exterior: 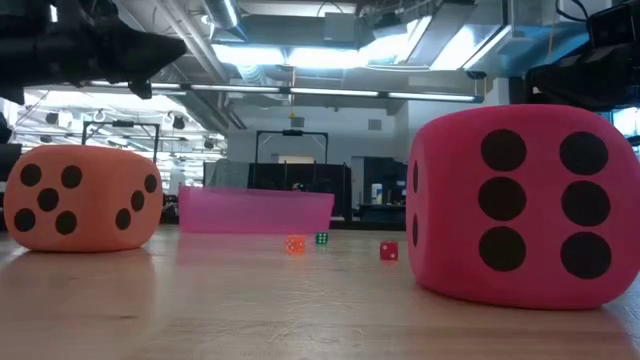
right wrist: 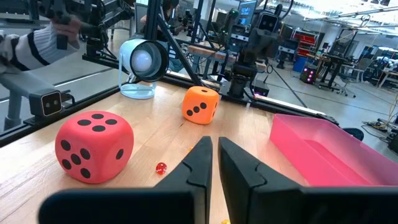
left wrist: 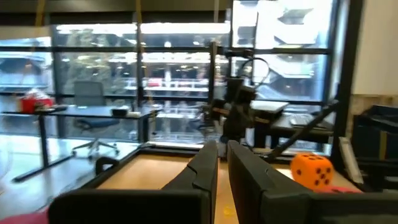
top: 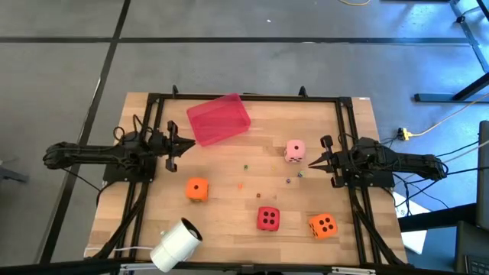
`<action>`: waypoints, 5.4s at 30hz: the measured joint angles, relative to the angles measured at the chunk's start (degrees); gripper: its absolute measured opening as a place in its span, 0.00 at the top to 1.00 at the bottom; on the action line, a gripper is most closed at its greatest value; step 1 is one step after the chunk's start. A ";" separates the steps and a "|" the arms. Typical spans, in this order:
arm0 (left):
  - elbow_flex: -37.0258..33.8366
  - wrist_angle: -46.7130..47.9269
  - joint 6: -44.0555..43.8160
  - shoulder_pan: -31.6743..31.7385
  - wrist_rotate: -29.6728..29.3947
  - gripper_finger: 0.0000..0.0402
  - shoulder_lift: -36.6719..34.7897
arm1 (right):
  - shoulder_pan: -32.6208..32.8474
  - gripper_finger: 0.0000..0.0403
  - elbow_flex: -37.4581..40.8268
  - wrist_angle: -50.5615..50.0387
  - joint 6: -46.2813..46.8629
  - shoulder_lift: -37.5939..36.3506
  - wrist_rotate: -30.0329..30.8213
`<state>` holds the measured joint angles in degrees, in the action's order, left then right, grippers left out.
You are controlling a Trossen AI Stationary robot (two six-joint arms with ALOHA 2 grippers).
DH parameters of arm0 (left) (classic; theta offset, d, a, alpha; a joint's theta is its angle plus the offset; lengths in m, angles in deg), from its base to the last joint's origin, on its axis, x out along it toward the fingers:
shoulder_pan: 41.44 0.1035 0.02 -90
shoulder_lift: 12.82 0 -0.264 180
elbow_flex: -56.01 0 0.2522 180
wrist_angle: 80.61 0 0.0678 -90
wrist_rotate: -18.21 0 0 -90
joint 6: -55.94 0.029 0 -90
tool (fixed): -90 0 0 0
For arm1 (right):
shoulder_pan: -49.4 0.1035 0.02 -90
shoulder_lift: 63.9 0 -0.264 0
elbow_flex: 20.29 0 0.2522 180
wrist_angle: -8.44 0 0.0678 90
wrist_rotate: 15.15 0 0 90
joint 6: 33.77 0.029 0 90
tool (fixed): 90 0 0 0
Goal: Pick & Place Dice
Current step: Put the left large orange die into the red bin
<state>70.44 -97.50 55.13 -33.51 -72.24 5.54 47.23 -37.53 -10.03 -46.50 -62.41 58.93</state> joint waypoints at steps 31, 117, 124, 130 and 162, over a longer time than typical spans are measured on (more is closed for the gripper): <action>31.19 42.36 2.17 -0.01 1.74 0.27 16.17 | 0.01 0.93 0.01 4.74 -3.32 0.01 -1.51; 31.56 52.65 -26.02 -38.97 -22.39 0.13 40.62 | 0.01 0.93 0.01 4.10 0.04 0.01 -1.51; 31.75 52.16 -27.15 -39.04 -20.67 0.13 43.64 | -0.01 0.93 0.01 4.05 0.04 0.00 -1.51; 31.59 51.31 -21.43 -39.01 -21.16 0.13 42.25 | 0.00 0.93 0.01 4.02 -0.09 0.01 -1.51; 31.45 51.06 -14.82 -39.71 -22.96 0.13 39.15 | 0.00 0.93 0.01 3.78 -0.13 -0.02 -1.49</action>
<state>101.89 -46.44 40.30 -73.22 -95.20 44.69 47.23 -37.52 -6.25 -46.63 -62.43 57.44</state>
